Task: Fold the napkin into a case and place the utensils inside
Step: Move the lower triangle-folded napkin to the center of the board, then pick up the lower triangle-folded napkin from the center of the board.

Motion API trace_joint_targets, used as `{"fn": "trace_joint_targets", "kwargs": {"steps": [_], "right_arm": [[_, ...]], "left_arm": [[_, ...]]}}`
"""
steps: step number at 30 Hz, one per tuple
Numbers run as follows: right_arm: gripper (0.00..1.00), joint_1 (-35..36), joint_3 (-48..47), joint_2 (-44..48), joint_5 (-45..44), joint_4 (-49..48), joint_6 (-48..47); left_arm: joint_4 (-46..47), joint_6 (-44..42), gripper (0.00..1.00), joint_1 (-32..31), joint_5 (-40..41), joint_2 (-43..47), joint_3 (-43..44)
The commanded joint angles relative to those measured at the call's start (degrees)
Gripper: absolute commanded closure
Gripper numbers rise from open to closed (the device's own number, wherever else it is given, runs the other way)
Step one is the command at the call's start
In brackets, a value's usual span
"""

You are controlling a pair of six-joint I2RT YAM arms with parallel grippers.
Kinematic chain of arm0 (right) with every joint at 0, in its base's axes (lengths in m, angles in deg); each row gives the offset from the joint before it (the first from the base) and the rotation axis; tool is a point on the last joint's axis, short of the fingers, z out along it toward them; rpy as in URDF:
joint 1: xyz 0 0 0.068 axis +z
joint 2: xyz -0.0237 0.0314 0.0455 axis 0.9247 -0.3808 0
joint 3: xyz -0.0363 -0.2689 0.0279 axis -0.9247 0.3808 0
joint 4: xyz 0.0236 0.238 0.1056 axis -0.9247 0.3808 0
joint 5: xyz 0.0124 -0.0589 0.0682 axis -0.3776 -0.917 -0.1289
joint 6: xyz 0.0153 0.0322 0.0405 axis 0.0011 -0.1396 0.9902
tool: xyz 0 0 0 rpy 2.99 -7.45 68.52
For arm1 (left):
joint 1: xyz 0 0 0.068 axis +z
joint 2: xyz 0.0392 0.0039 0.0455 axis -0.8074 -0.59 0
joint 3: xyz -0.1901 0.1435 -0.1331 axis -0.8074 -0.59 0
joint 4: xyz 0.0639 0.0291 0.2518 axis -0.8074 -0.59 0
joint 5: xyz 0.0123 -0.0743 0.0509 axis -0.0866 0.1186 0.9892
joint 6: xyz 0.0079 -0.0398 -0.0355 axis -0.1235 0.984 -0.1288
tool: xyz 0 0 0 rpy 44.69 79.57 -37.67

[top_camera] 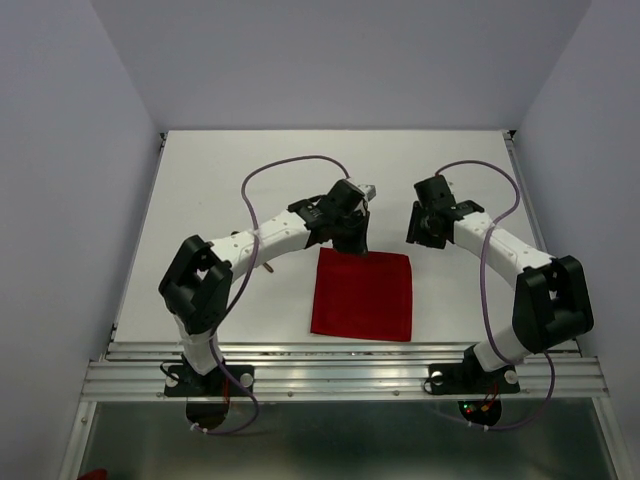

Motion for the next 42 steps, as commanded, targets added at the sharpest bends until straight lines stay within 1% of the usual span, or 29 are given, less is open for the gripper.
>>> {"fn": "trace_joint_targets", "kwargs": {"steps": [1,5,9,20,33,36,42], "right_arm": [[0.48,-0.08,1.01,-0.14,2.06,1.05,1.93],[0.47,-0.08,1.8,-0.49,5.4,-0.53,2.73],[0.48,-0.08,4.51,-0.67,8.13,-2.55,2.47],[0.49,-0.08,8.39,-2.07,10.5,-5.72,2.11],[0.5,-0.08,7.69,-5.06,10.68,-7.39,1.67],[0.5,-0.08,7.34,-5.76,10.59,-7.57,1.5],[0.5,-0.61,6.55,-5.94,10.95,-7.39,1.15]], "left_arm": [[2.34,1.15,1.0,0.55,-2.54,-2.28,0.17],[4.27,1.15,1.0,0.55,-4.12,-5.97,2.36],[6.73,2.46,1.0,0.55,-5.61,-9.4,4.03],[7.97,3.26,1.0,0.64,-5.53,-17.04,8.95],[7.0,2.11,1.0,0.99,-5.97,-23.37,13.26],[6.65,1.85,1.0,1.08,-6.23,-23.29,13.53],[5.42,0.97,1.0,1.34,-5.62,-19.78,14.32]]}}
